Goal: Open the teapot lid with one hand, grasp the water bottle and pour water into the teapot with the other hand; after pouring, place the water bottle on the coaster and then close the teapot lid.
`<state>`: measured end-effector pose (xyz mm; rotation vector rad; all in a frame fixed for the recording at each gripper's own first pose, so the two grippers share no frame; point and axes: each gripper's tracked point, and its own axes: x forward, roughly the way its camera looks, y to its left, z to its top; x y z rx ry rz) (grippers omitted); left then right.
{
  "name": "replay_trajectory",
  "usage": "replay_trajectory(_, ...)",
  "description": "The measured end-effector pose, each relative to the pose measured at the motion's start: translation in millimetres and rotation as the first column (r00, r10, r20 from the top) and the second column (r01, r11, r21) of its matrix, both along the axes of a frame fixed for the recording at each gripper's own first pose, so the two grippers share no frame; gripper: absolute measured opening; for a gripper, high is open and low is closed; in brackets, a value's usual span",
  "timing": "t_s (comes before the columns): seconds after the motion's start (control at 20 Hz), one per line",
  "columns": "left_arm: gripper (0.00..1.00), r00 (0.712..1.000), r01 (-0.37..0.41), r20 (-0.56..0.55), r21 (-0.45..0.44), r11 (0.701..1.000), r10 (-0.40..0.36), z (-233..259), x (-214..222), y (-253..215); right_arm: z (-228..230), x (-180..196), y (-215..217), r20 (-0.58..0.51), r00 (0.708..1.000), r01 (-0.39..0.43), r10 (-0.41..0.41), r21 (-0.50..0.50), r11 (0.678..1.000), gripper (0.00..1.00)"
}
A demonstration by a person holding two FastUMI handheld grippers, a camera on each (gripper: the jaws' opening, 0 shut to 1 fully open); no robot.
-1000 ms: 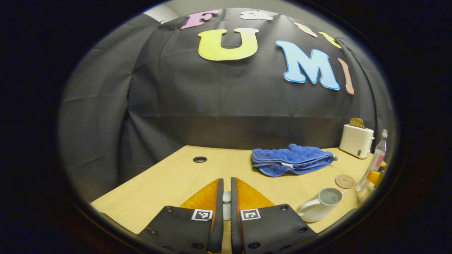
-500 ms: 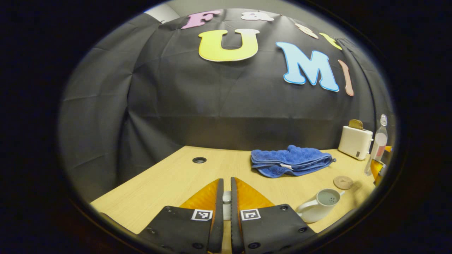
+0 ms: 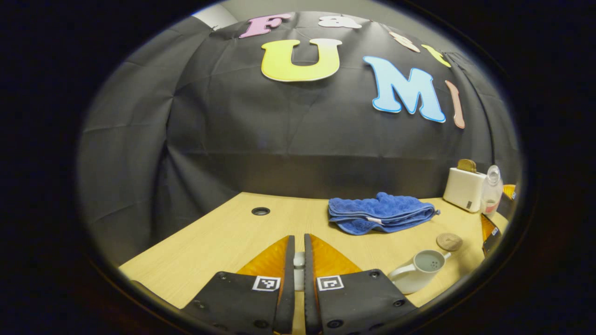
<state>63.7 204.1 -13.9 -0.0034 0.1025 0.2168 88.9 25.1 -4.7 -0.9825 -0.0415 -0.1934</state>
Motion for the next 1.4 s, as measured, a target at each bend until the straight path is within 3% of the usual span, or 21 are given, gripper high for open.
replay_trajectory(0.3, 0.15, 1.000, 0.004, -0.002, -0.002, 1.000, -0.004, 0, 0, 0, 1, 3, 19, 0.020, 0.999, -0.022, 0.027, -0.228, 0.974, 0.77)
replay_trajectory(0.55, 0.15, 1.000, 0.006, -0.007, -0.004, 1.000, -0.006, -1, 0, -1, 1, 6, 30, 0.053, 0.998, -0.015, 0.040, -0.397, 0.918, 0.77)
replay_trajectory(0.9, 0.15, 1.000, 0.012, -0.021, -0.007, 1.000, -0.013, -5, -1, -3, -10, 14, 42, 0.038, 0.997, -0.040, 0.072, -0.540, 0.841, 0.77)
replay_trajectory(1.4, 0.15, 0.999, 0.025, -0.033, -0.012, 1.000, -0.026, -8, 0, -5, -1, 19, 52, 0.029, 0.992, -0.076, 0.125, -0.656, 0.751, 0.77)
